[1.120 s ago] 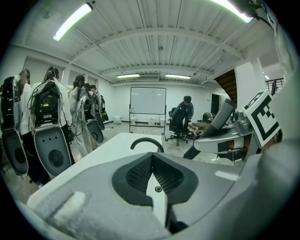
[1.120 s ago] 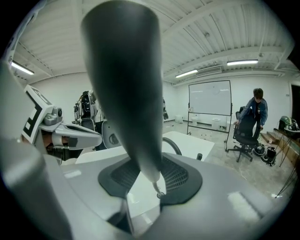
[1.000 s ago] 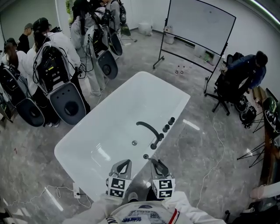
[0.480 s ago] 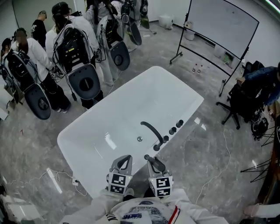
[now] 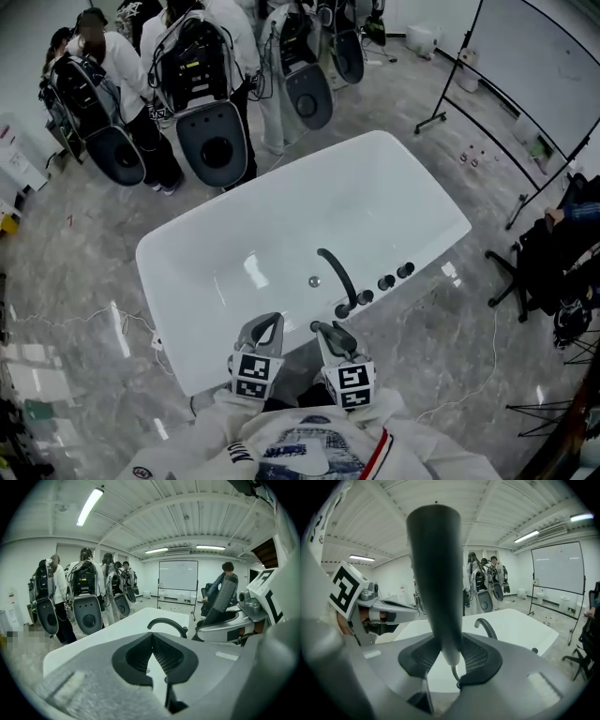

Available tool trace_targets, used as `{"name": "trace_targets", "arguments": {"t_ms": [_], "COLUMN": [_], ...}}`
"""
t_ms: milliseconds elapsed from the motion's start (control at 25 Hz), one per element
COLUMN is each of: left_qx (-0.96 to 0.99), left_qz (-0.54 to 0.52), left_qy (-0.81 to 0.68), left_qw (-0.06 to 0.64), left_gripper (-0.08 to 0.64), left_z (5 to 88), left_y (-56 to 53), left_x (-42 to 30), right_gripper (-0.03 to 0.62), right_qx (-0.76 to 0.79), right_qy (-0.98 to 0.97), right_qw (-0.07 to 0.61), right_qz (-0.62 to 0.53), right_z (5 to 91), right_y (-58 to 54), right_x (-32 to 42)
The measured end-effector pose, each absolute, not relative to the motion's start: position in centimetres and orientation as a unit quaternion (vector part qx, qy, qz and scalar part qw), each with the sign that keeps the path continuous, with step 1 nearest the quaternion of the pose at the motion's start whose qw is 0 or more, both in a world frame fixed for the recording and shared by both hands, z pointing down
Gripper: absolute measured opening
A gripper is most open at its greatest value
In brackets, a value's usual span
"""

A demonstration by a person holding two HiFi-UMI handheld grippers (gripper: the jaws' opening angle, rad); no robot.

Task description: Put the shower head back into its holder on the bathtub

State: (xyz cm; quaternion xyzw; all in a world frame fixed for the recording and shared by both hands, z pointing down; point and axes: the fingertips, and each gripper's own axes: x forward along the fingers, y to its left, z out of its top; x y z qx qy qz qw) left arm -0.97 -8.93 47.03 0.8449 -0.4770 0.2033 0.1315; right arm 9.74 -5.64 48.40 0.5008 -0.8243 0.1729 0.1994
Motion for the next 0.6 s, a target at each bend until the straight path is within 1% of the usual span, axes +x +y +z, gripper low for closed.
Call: {"name": "trace_targets", "arguments": {"t_ms": [320,600], "left_qx": [0.811,0.796], "left_qz": [0.206,0.211], "left_qy": [-0.528,-0.544], "left_qw": [0.146,0.159], "left_gripper": [0.0,0.001], "left_z": [47.9,48.6], "left_y": [-8.1,-6.9], "left_x": [-1.2,-1.6], "right_gripper": [0.138,0.138], "right_qx": [0.448,0.445], "right_qy": [-0.851,-0.846], "right_qw": [0.211,0.227], "right_qz": [0.175,0.183], "right_z": [49.1,50.8], "right_y": [-6.3,-7.1], "right_x": [10.3,11.2]}}
